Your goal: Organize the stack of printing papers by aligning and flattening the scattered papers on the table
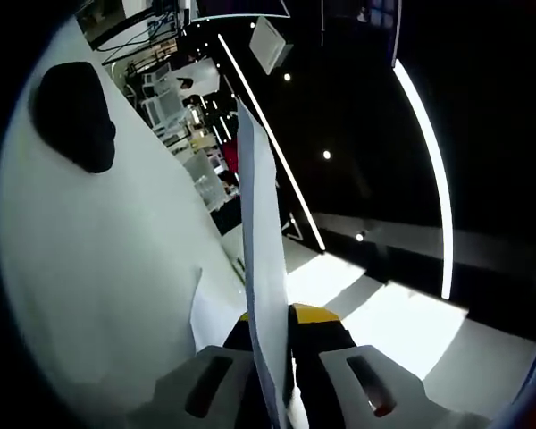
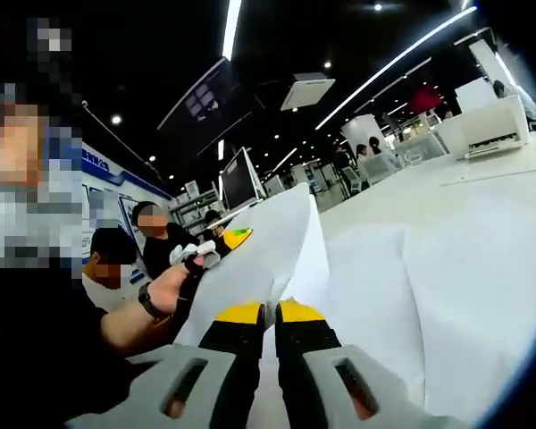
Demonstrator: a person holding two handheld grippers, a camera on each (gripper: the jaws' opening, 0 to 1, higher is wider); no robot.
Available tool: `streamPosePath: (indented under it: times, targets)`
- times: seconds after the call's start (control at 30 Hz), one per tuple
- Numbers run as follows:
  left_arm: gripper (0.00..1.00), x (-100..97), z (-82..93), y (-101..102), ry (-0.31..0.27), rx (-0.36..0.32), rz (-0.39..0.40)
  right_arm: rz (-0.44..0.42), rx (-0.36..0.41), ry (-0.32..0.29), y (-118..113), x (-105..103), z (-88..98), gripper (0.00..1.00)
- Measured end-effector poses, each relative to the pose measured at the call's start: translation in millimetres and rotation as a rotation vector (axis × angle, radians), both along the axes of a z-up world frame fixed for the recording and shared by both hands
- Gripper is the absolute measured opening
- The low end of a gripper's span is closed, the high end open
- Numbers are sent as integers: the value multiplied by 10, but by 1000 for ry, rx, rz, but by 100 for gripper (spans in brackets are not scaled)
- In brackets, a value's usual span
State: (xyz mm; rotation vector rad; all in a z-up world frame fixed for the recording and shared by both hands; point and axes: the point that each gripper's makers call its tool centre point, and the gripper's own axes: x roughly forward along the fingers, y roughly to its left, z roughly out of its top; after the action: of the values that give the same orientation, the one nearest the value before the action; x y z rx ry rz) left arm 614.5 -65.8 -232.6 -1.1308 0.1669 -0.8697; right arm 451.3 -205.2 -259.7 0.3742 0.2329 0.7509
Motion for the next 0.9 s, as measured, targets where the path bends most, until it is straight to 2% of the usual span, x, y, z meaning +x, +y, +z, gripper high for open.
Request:
streamPosePath:
  times: [0.37, 0.53, 0.67, 0.77, 0.9]
  targets:
    - [5, -1, 18, 42, 1, -23, 20, -1, 4, -19, -8, -20, -1, 15]
    - [5, 6, 16, 53, 2, -28, 23, -34, -3, -45, -49, -6, 14, 28]
    - [6, 24, 9, 88, 24, -71, 18, -54, 0, -49, -129, 34, 11, 35]
    - [6, 20, 11, 79, 27, -70, 17, -70, 6, -50, -162, 63, 13, 44]
    - [6, 32, -1, 69, 26, -61, 15, -82, -1, -56, -191, 82, 8, 46]
